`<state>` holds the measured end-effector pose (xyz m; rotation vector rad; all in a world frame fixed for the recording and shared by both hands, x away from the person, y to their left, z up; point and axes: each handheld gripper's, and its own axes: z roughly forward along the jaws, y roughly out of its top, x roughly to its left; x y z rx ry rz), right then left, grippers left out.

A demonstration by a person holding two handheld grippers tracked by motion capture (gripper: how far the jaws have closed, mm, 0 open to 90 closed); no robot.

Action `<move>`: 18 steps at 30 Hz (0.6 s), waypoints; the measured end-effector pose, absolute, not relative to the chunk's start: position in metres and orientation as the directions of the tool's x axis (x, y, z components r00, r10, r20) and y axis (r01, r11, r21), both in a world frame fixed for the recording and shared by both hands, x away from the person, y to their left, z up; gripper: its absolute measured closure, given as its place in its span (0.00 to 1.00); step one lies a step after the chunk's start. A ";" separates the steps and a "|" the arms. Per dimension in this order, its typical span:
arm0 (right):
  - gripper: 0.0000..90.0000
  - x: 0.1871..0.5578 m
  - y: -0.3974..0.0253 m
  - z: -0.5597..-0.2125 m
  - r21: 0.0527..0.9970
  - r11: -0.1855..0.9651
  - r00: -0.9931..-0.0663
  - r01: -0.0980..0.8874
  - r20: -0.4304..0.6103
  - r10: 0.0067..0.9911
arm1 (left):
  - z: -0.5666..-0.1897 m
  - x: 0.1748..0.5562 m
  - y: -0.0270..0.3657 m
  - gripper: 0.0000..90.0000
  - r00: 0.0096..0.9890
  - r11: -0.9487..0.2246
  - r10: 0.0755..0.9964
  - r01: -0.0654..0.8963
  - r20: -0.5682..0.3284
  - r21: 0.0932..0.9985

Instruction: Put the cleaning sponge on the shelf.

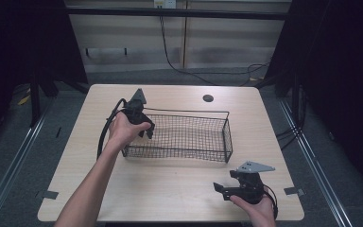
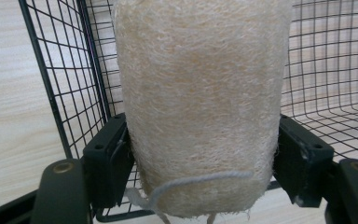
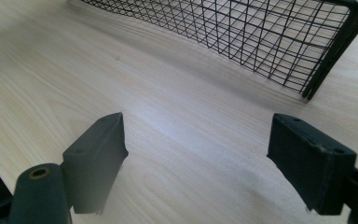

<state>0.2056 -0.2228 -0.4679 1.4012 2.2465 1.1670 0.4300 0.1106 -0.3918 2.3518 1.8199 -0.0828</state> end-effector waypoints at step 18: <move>0.21 0.206 -0.222 -0.468 0.734 0.222 -0.514 0.642 0.197 0.835 | -0.412 0.434 0.112 0.32 0.210 -0.205 0.968 0.977 -0.134 0.056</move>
